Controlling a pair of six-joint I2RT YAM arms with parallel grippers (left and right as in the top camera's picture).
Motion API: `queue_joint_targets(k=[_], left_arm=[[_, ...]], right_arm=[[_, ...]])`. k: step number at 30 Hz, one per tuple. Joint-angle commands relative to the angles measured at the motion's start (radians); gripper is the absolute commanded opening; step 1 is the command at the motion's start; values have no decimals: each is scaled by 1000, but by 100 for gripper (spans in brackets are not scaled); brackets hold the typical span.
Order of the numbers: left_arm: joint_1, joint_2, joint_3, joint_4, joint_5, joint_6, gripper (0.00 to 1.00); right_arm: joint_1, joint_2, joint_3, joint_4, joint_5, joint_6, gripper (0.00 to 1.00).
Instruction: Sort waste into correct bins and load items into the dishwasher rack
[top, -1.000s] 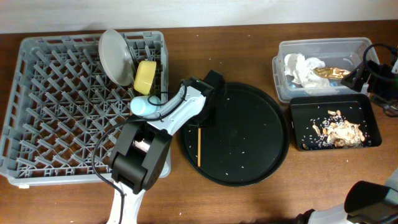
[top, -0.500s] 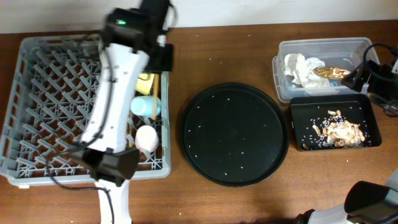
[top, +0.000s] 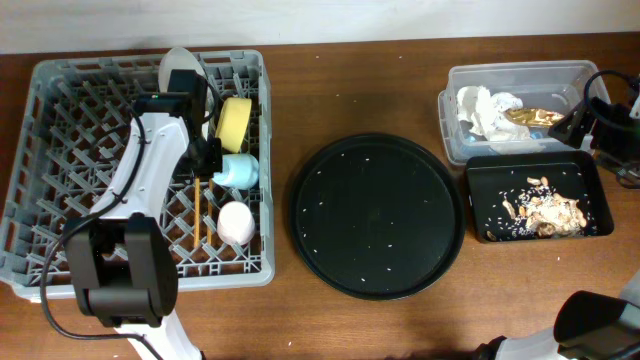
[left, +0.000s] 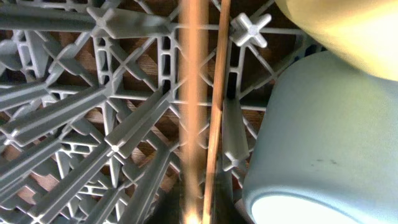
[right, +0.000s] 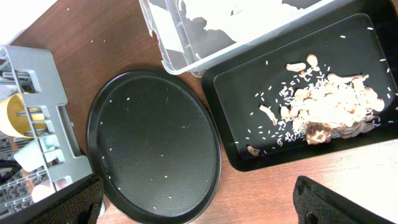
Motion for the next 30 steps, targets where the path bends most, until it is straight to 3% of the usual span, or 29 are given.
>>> queue_joint_targets(k=[1, 2, 6, 9, 10, 15, 24, 26, 28, 30], left_arm=[[6, -17, 0, 2, -16, 21, 72], [6, -18, 31, -26, -11, 20, 78], [1, -77, 376, -237, 96, 21, 78], [-9, -203, 575, -264, 137, 20, 82], [-9, -243, 575, -246, 108, 20, 99], [-9, -268, 574, -242, 51, 20, 99], [-9, -268, 574, -242, 51, 20, 99], [-9, -268, 574, -242, 51, 20, 99], [-9, -268, 574, -242, 51, 20, 99], [-9, -268, 574, -242, 51, 20, 99]], right_arm=[[6, 4, 2, -1, 9, -10, 98], [6, 4, 2, -6, 9, -10, 98], [6, -26, 3, -17, 9, -10, 98], [6, -207, 5, -30, 9, -44, 98], [6, -298, 5, -31, 10, -60, 98], [6, -639, 5, -31, 9, -62, 98], [6, -690, -31, -36, -34, -59, 98], [119, -711, -174, 102, -36, -59, 98], [297, -802, -451, 395, 17, -56, 99], [460, -978, -895, 832, 103, 107, 98]])
